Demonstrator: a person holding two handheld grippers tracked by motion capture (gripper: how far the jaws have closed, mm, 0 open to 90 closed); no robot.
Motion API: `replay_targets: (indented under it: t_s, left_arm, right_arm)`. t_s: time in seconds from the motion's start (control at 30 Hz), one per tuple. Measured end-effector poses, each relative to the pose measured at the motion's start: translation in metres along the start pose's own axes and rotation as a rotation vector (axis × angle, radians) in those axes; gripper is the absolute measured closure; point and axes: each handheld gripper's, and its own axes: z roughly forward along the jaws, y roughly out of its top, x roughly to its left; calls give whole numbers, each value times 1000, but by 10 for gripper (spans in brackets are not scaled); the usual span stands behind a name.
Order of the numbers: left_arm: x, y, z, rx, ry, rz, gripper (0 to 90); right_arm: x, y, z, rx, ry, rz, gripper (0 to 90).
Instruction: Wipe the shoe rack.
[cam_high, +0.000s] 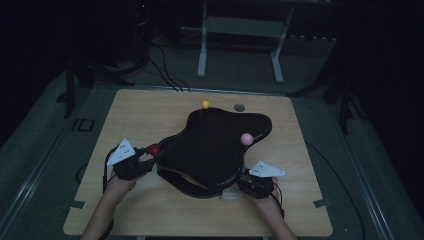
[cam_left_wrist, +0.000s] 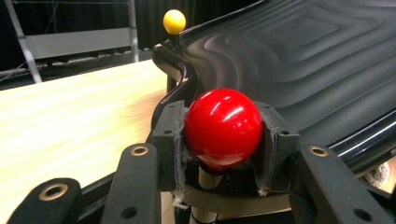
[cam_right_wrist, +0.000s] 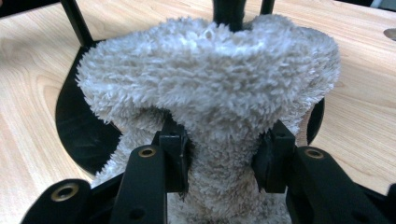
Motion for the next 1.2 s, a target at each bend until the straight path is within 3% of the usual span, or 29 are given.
replay_targets:
  t_s: [0.37, 0.5, 0.6, 0.77, 0.97, 1.2]
  left_arm:
    - [-1, 0, 0, -2, 5, -1, 580]
    - [0, 0, 0, -4, -1, -4, 580]
    - [0, 0, 0, -3, -2, -5, 580]
    - [0, 0, 0, -1, -2, -7, 580]
    - [1, 0, 0, -2, -6, -7, 580]
    - [0, 0, 0, -2, -1, -4, 580]
  right_arm:
    - [-2, -13, 6, 22, 11, 17, 603]
    - [-6, -12, 6, 26, 42, 57, 525]
    - [-5, -10, 6, 40, 20, 27, 494]
    - [-2, 0, 2, 72, 7, 12, 538]
    - [0, 16, -13, 35, 1, -6, 538]
    - [2, 41, -34, -56, -7, -24, 531]
